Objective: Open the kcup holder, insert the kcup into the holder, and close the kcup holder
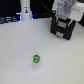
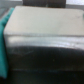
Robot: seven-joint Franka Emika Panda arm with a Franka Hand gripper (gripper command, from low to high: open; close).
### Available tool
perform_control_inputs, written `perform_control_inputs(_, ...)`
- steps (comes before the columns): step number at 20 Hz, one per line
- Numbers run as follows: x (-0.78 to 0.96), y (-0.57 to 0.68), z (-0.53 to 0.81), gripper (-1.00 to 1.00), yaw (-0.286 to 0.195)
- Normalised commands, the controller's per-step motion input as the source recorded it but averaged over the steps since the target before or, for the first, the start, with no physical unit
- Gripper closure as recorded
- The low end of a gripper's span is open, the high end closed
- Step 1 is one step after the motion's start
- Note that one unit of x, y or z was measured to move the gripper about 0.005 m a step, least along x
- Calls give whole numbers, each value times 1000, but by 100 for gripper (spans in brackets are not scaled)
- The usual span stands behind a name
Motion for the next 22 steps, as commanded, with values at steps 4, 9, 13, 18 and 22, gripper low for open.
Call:
perform_control_inputs(4, 228, 1, 23, 100, -19)
perform_control_inputs(9, 425, 46, 87, 100, -33)
perform_control_inputs(13, 750, -47, 147, 100, -83)
perform_control_inputs(18, 752, -62, 203, 100, -64)
perform_control_inputs(22, 789, -92, 185, 100, -76)
